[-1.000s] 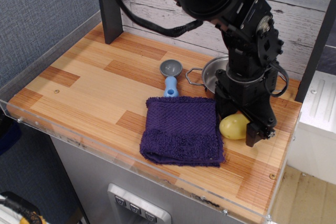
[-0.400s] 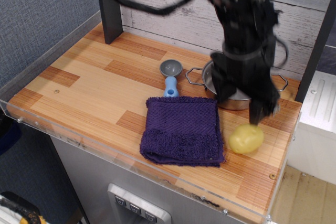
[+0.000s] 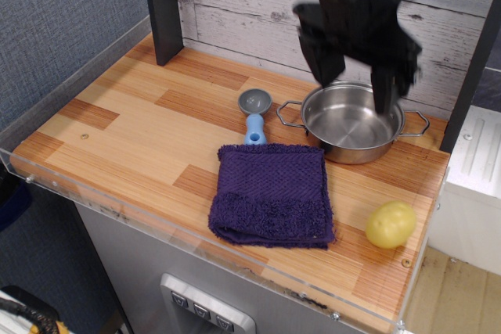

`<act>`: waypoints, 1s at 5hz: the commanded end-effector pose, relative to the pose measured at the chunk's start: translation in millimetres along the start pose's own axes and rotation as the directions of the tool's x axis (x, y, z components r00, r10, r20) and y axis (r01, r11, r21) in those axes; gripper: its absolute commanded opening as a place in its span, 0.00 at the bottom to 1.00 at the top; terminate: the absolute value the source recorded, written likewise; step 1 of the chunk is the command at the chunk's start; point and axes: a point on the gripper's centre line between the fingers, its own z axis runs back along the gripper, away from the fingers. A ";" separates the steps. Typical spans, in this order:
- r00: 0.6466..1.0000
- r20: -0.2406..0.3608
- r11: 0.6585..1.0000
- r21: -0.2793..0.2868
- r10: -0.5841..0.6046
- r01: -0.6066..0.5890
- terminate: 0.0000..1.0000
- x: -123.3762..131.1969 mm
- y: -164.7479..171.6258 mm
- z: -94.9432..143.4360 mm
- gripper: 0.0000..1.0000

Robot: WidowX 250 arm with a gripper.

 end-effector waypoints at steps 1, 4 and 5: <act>0.986 0.145 0.992 0.079 0.086 -0.098 0.00 7.3 2.3 77.3 1.00; 0.986 0.145 0.992 0.079 0.086 -0.098 0.00 7.3 2.3 77.3 1.00; 0.986 0.145 0.992 0.079 0.086 -0.098 1.00 7.3 2.3 77.3 1.00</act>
